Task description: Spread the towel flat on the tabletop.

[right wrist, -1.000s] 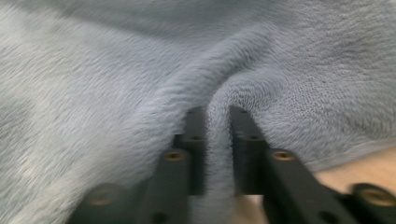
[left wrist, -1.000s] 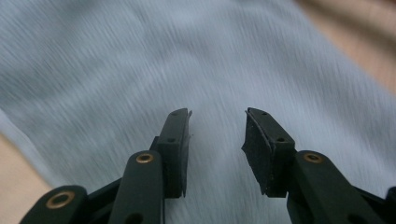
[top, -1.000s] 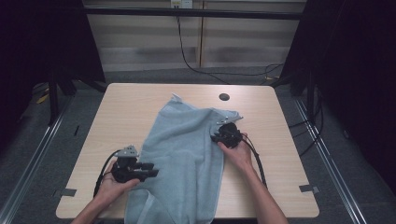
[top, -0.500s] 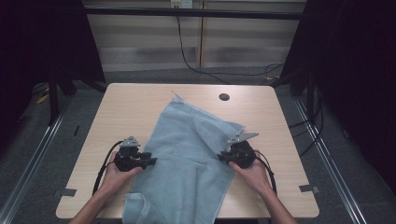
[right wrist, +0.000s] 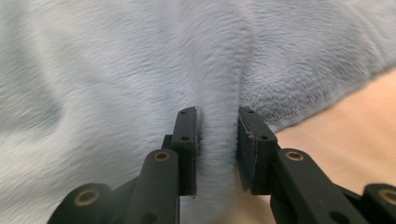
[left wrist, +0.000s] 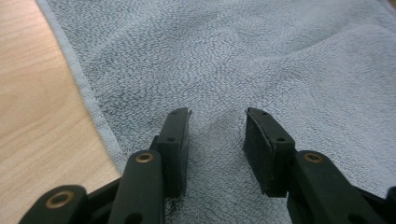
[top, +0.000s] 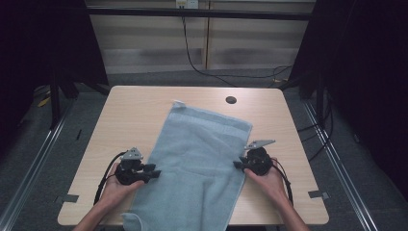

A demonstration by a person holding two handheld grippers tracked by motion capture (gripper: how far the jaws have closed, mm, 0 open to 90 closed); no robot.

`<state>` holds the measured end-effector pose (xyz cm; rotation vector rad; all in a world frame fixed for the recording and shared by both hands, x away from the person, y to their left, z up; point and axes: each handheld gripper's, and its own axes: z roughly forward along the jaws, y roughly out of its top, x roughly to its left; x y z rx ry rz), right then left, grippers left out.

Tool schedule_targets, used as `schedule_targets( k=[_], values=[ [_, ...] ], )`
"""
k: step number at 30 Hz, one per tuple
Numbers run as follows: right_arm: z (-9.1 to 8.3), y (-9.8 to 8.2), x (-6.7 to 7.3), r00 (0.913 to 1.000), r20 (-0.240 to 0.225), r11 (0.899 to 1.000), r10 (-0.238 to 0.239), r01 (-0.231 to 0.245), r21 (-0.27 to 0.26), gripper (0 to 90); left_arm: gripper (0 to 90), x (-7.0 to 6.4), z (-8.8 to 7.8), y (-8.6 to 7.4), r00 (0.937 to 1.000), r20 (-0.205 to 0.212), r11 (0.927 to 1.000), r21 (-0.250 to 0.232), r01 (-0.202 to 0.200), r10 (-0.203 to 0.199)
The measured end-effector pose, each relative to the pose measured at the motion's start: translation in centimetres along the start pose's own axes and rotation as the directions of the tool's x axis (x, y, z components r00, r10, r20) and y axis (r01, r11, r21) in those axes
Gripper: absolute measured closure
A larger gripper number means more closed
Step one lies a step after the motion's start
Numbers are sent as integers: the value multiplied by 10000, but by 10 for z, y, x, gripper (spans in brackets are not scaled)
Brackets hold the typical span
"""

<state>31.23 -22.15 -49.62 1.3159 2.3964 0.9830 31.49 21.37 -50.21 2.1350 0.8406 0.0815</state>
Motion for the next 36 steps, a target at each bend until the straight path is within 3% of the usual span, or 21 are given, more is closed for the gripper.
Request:
schedule_targets(
  k=[5,10,16,19,22,24,26,29,31,34,36],
  values=[
    [14,15,-20,9968,756,9993,273,-253,-275,647,574,2,-1,0,9998,-154,9999,-58,156,-157],
    [33,36,-25,9919,1255,9995,204,-173,-254,604,563,9,4,7,9985,-493,9997,-119,236,-242],
    [54,57,-35,9896,1357,9981,468,-407,-472,577,605,20,14,17,9915,-1300,9998,-173,-91,68],
    [56,60,-34,9914,1083,9960,730,-669,-592,480,627,18,13,17,9887,-1489,9998,-116,-168,149],
    [41,52,-19,9972,397,9931,634,-591,-1013,462,694,17,2,12,9972,-740,9990,-442,21,-53],
    [26,43,-3,9992,10,9931,391,-388,-1104,462,707,12,-10,10,9985,-533,9979,-639,53,-88],
    [10,30,12,9989,-439,9940,158,-205,-1071,467,689,4,-19,9,9999,69,9976,-681,-113,118],
    [-7,8,36,9943,-1058,9974,-102,25,-726,473,608,-11,-21,1,9978,524,9983,-440,-372,395],
    [-15,-6,53,9906,-1252,9976,-553,496,-478,448,559,-21,-19,-6,9948,547,9962,-161,-855,863],
    [-21,-22,69,9847,-1571,9966,-758,699,-432,407,487,-30,-12,-12,9900,382,9896,415,-1377,1361],
    [-20,-28,75,9825,-1599,9952,-953,906,-368,371,479,-30,-9,-14,9890,195,9885,332,-1475,1469]
  ],
)
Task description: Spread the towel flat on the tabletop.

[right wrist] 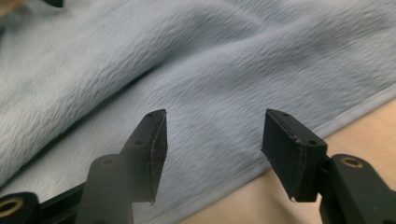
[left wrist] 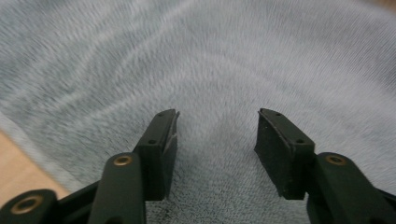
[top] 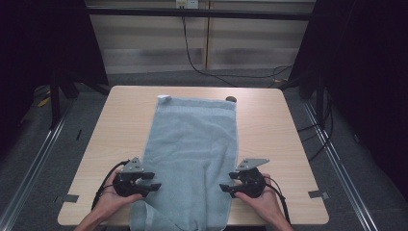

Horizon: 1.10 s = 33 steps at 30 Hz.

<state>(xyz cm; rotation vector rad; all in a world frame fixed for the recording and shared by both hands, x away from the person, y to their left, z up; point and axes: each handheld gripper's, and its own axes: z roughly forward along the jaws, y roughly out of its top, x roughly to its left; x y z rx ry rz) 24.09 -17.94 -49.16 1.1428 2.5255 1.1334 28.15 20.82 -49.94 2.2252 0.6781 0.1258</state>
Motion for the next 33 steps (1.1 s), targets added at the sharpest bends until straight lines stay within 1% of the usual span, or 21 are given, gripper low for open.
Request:
schedule_targets(
  k=[1,2,3,5,6,7,8,10,11,12,13,14,15,18,19,23,24,27,29,30,33],
  values=[
    [3,-2,2,9998,-1,9997,-192,192,136,360,496,0,0,0,9999,-79,9999,12,-113,113],
    [7,-3,4,9986,157,9985,-512,509,183,358,530,-1,1,0,9989,-355,9995,10,-307,307],
    [8,-3,5,9975,210,9977,-675,673,124,362,595,-1,1,0,9975,-530,9989,4,-468,468],
    [9,-2,7,9905,622,9921,-1230,1211,332,449,674,0,1,0,9963,-700,9987,1,-507,506],
    [9,-1,6,9905,555,9918,-1254,1239,306,489,729,2,1,1,9955,-744,9983,62,-586,589],
    [9,-1,3,9908,550,9921,-1240,1228,244,545,772,3,2,1,9961,-728,9988,-14,-499,497],
    [8,-1,0,9905,560,9920,-1257,1247,200,622,808,6,2,3,9938,-945,9983,11,-587,585],
    [6,-2,-9,9929,676,9952,-977,972,108,801,833,10,3,5,9942,-1021,9994,70,-333,339],
    [5,-2,-14,9928,760,9957,-929,926,77,819,841,14,4,6,9931,-1144,9997,47,-245,248],
    [3,-2,-17,9930,893,9970,-771,763,128,834,846,16,4,6,9948,-1022,10000,15,18,-16],
    [1,-2,-21,9926,986,9974,-707,691,202,841,847,19,4,7,9952,-970,9999,21,99,-96],
    [-1,-2,-26,9938,963,9984,-550,533,194,843,848,21,5,6,9956,-854,9992,-120,380,-389],
    [-3,-3,-31,9943,999,9992,-369,352,181,846,849,22,5,6,9962,-711,9987,-137,485,-493],
    [-4,-2,-42,9949,991,9997,-192,178,153,846,847,22,7,8,9963,-388,9967,-291,752,-763],
    [-4,1,-46,9926,1175,9992,-318,287,283,842,846,23,9,10,9963,-321,9964,-300,787,-797],
    [6,17,-69,9836,1803,9999,-41,13,155,825,844,27,18,23,9933,-454,9942,-242,1049,-1059],
    [9,20,-75,9840,1778,9999,146,-158,53,814,843,28,19,22,9936,-516,9948,-201,997,-1006],
    [14,24,-85,9834,1719,9980,582,-532,-332,735,812,32,17,20,9905,-494,9913,-351,1267,-1283],
    [12,24,-83,9820,1791,9981,593,-552,-277,640,740,30,9,19,9870,-533,9871,-589,1487,-1518],
    [7,24,-79,9805,1857,9975,648,-584,-396,585,708,27,3,19,9892,-348,9874,-744,1393,-1422],
    [-15,27,-59,9878,1413,9923,656,-497,-1136,548,638,8,-15,13,9969,-123,9917,-1037,761,-778]
  ],
)
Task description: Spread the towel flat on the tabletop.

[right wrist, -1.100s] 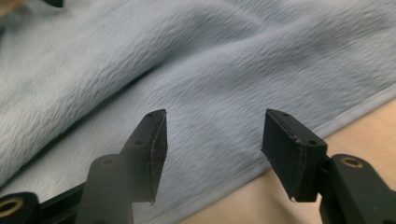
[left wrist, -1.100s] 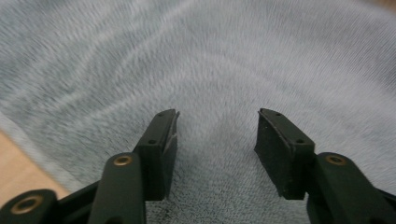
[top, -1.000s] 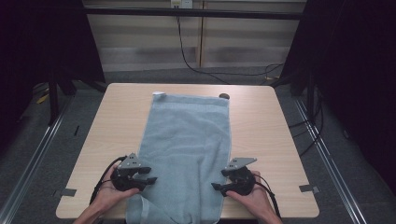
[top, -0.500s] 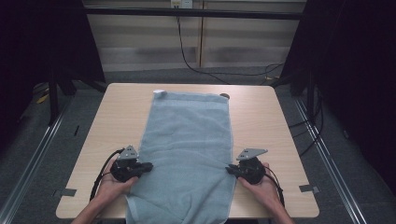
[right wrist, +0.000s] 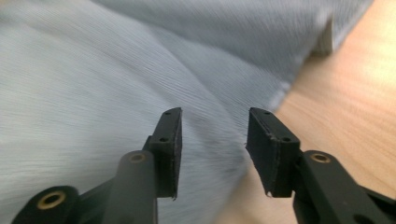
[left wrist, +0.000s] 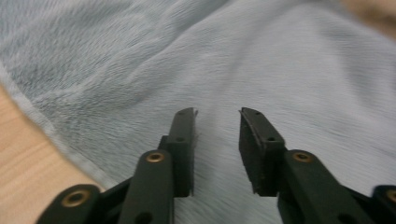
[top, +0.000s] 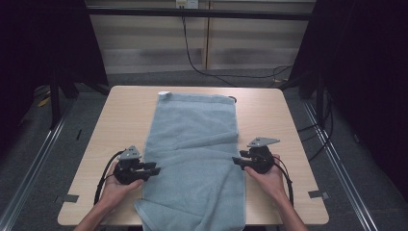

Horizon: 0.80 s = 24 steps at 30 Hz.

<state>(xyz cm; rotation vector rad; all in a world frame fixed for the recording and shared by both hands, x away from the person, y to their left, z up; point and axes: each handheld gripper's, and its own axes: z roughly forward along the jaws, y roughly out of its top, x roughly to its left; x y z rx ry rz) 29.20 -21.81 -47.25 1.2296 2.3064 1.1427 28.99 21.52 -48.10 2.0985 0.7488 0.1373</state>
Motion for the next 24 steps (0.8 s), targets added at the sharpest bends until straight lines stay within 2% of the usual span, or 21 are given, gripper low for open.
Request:
schedule_targets(
  k=[2,3,4,7,10,12,13,14,15,16,17,19,20,21,22,23,24],
  values=[
    [-13,-2,16,9985,-442,9994,-323,318,-124,561,649,-10,-5,-7,9984,512,9994,263,-241,227],
    [-15,-6,23,9970,-655,9991,-421,421,-18,563,659,-15,-6,-11,9949,979,9992,283,-289,260],
    [-16,-12,28,9952,-888,9988,-405,427,236,563,659,-20,-7,-15,9887,1487,9985,480,-268,194],
    [-14,-30,37,9929,-1143,9971,-323,399,653,544,620,-37,-12,-23,9752,2181,9972,531,-518,390],
    [-8,-38,39,9935,-1085,9932,-340,457,1073,527,560,-44,-11,-30,9706,2365,9916,1072,-723,452],
    [-5,-37,38,9929,-1145,9928,-334,462,1104,520,628,-47,-8,-34,9654,2559,9854,1447,-900,506],
    [-3,-37,38,9931,-1126,9924,-336,465,1139,514,662,-49,-7,-34,9590,2787,9845,1472,-949,508],
    [-2,-37,39,9938,-1052,9914,-355,483,1216,505,703,-50,-8,-34,9491,3114,9855,1408,-947,468],
    [-1,-37,40,9928,-1120,9910,-432,569,1214,493,730,-51,-10,-33,9440,3260,9866,1308,-978,504],
    [-1,-38,42,9935,-1052,9909,-439,567,1220,488,744,-51,-12,-31,9364,3488,9896,1167,-842,386],
    [-1,-39,43,9929,-1060,9909,-534,658,1177,481,743,-51,-13,-29,9347,3534,9926,946,-757,377],
    [0,-40,46,9927,-1010,9911,-658,768,1085,477,686,-46,-12,-22,9502,3107,9970,625,-448,232],
    [0,-41,48,9914,-984,9892,-867,974,1095,478,667,-41,-11,-18,9561,2930,9986,495,-203,49],
    [0,-41,51,9880,-1056,9864,-1127,1240,1083,478,652,-33,-8,-14,9638,2666,9990,419,-119,3],
    [-1,-41,54,9846,-1156,9821,-1312,1450,1202,478,632,-25,-4,-9,9765,2144,9991,408,130,-215],
    [-1,-42,56,9814,-1386,9817,-1326,1493,1185,478,628,-17,0,-5,9815,1876,9987,399,314,-383],
    [-2,-43,58,9781,-1578,9817,-1357,1542,1116,479,633,-9,4,0,9860,1636,9988,426,250,-317]
  ],
)
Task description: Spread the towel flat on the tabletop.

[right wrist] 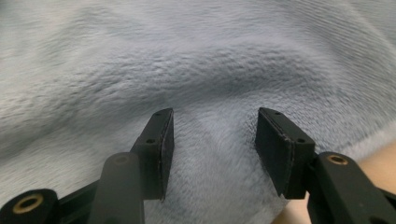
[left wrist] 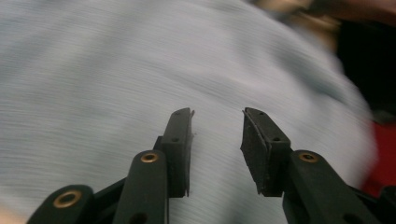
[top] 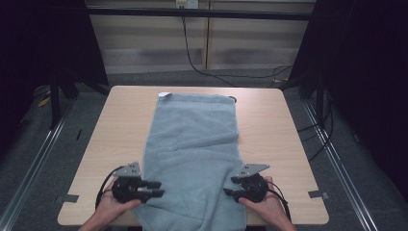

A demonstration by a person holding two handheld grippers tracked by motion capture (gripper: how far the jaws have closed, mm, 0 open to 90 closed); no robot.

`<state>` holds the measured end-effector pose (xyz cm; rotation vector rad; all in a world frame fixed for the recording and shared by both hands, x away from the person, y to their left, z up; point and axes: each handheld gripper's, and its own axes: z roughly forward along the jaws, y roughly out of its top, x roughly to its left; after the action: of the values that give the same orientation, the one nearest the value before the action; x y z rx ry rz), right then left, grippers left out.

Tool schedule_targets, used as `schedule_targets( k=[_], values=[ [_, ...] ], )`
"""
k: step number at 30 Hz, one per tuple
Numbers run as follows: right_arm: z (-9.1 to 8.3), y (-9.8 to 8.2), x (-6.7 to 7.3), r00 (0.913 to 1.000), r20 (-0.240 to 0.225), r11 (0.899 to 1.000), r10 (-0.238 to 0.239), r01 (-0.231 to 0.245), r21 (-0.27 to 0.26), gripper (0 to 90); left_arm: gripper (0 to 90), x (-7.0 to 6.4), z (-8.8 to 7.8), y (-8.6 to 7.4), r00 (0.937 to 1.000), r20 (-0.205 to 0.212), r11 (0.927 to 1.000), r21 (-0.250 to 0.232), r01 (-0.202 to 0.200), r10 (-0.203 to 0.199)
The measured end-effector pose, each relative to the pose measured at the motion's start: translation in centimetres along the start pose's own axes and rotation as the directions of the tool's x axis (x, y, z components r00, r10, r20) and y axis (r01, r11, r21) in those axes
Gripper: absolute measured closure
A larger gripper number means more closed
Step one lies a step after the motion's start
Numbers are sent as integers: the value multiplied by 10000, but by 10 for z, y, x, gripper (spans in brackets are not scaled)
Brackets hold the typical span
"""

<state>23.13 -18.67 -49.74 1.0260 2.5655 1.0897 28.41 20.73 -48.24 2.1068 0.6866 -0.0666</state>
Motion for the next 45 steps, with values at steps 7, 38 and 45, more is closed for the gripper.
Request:
schedule_targets(
  k=[7,38,45],
  values=[
    [-10,-13,16,9993,-218,9995,-309,308,-48,480,638,15,18,-3,9923,-1173,9972,679,-323,401],
    [59,79,-107,9704,1258,9736,2061,-1904,-1262,490,598,91,37,45,9479,-2935,9922,-451,1162,-1243],
    [62,65,-104,9707,1317,9756,2008,-1859,-1171,495,586,85,40,35,9584,-2699,9957,-274,888,-929]
  ],
)
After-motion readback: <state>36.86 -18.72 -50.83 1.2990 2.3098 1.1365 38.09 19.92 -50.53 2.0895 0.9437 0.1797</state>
